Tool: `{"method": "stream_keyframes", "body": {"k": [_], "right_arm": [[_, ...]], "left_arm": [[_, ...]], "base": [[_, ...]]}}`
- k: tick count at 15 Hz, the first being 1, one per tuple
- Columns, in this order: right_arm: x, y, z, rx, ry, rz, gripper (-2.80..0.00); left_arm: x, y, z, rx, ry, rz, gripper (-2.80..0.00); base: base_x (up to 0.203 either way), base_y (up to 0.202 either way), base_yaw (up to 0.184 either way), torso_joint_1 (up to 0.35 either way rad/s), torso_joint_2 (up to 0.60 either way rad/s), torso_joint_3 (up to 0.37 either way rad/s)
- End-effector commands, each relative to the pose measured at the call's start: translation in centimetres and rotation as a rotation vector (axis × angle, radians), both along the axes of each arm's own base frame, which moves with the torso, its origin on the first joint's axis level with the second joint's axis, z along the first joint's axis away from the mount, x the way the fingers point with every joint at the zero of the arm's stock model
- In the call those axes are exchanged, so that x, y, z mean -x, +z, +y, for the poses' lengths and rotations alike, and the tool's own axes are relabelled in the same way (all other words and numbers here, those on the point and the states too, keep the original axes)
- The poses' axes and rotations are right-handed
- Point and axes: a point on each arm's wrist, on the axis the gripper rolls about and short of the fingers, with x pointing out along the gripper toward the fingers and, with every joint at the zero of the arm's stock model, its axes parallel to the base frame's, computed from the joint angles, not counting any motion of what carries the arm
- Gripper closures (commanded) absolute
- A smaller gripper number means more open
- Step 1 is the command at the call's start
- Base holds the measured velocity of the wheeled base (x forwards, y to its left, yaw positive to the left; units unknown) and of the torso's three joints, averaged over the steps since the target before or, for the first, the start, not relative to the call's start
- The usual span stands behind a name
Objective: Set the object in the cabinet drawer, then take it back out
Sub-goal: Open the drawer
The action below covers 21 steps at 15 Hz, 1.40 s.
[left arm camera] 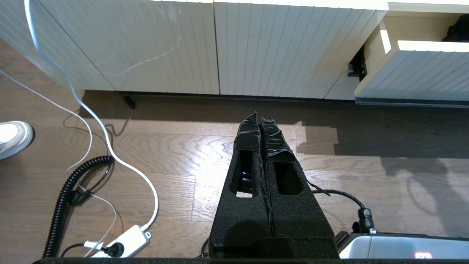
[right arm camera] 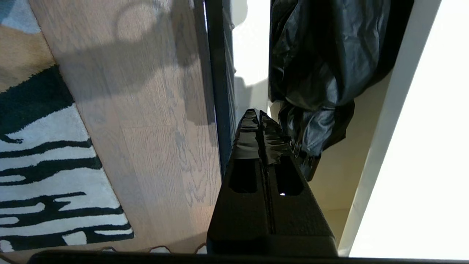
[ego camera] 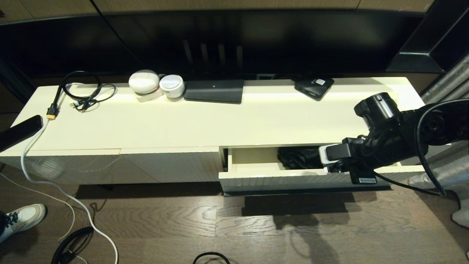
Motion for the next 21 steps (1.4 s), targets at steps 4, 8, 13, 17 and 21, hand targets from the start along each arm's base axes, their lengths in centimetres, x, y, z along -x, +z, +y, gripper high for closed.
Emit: {"method": "stream_keyframes", "body": {"k": [4, 8, 13, 17, 21], "right_arm": [[-1.7, -0.4, 0.0, -0.001, -0.008, -0.003, 0.00], [-2.3, -0.3, 0.0, -0.009, -0.011, -0.036, 0.00], [-2.4, -0.8, -0.1, -0.004, -0.014, -0.026, 0.00], [-2.0, -2.7, 0.0, 0.011, -0.013, 0.039, 0.00], [-1.6, -3.2, -0.1, 0.017, -0.010, 0.064, 0.00]], "left_arm": [[0.0, 0.0, 0.0, 0.001, 0.001, 0.000, 0.00], [0.0, 0.0, 0.0, 0.001, 0.000, 0.000, 0.00], [0.0, 0.0, 0.0, 0.001, 0.001, 0.000, 0.00], [0.0, 0.0, 0.0, 0.001, 0.001, 0.000, 0.00], [0.0, 0.0, 0.0, 0.001, 0.001, 0.000, 0.00]], "base": [[0.000, 0.000, 0.000, 0.000, 0.00, 0.000], [0.000, 0.000, 0.000, 0.000, 0.00, 0.000], [0.000, 0.000, 0.000, 0.000, 0.00, 0.000], [0.000, 0.000, 0.000, 0.000, 0.00, 0.000], [0.000, 0.000, 0.000, 0.000, 0.00, 0.000]]}}
